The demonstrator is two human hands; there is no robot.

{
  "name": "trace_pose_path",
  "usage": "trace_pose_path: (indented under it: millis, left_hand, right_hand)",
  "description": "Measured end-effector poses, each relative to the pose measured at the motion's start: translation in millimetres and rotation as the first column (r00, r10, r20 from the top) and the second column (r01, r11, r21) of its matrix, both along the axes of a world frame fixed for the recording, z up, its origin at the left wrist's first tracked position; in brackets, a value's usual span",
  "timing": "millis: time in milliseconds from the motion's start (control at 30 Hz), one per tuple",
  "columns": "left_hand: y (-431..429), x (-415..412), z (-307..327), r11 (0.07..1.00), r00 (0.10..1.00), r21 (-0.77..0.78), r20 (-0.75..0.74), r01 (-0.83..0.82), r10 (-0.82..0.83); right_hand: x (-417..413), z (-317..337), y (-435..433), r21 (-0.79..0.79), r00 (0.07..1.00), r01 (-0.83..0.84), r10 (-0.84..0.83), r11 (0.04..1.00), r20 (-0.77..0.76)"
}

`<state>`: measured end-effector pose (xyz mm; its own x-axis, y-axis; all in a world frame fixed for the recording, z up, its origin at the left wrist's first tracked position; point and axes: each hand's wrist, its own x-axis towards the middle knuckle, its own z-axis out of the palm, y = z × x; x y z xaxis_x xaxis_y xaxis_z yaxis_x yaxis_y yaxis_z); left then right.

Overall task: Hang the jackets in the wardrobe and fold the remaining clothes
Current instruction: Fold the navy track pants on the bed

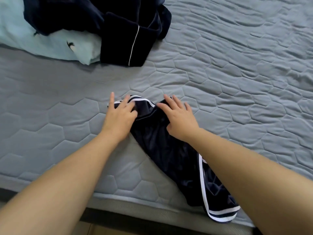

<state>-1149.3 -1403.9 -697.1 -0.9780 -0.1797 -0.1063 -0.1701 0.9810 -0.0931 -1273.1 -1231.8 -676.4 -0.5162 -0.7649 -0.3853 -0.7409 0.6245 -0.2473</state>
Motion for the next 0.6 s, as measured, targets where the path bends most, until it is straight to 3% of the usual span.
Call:
trace_pose_path:
  millis: [133, 200, 300, 367, 433, 500, 533, 600]
  left_hand:
    - [3, -2, 33, 0.966, 0.970, 0.093, -0.005, 0.241, -0.242]
    - [4, 4, 54, 0.937, 0.947, 0.143, -0.014, 0.318, -0.320]
    - [-1, 11, 89, 0.863, 0.873, 0.130, -0.073, 0.489, -0.483]
    - [-1, 7, 116, 0.819, 0.821, 0.068, -0.082, 0.570, -0.565]
    - [12, -2, 151, 0.806, 0.806, 0.058, 0.040, 0.589, -0.591]
    - [29, -12, 186, 0.849, 0.801, 0.056, 0.304, 0.526, -0.516]
    - [38, -16, 203, 0.873, 0.786, 0.024, 0.423, 0.487, -0.451]
    - [56, -25, 241, 0.886, 0.778, -0.039, 0.498, 0.462, -0.383]
  right_hand:
    - [-8, 12, 0, 0.014, 0.943, -0.320, 0.320, 0.947, -0.088]
    - [-15, 25, 15, 0.114, 0.894, -0.414, 0.427, 0.903, -0.137]
    - [-28, 58, 40, 0.348, 0.849, -0.411, 0.493, 0.843, -0.191]
    - [-38, 78, 54, 0.424, 0.826, -0.405, 0.523, 0.810, -0.211]
    - [-43, 96, 71, 0.462, 0.738, -0.444, 0.606, 0.768, -0.297]
    - [-50, 125, 86, 0.402, 0.675, -0.484, 0.624, 0.778, -0.395]
    - [-55, 142, 94, 0.388, 0.672, -0.491, 0.623, 0.780, -0.402]
    - [-61, 179, 111, 0.390, 0.711, -0.457, 0.591, 0.800, -0.381]
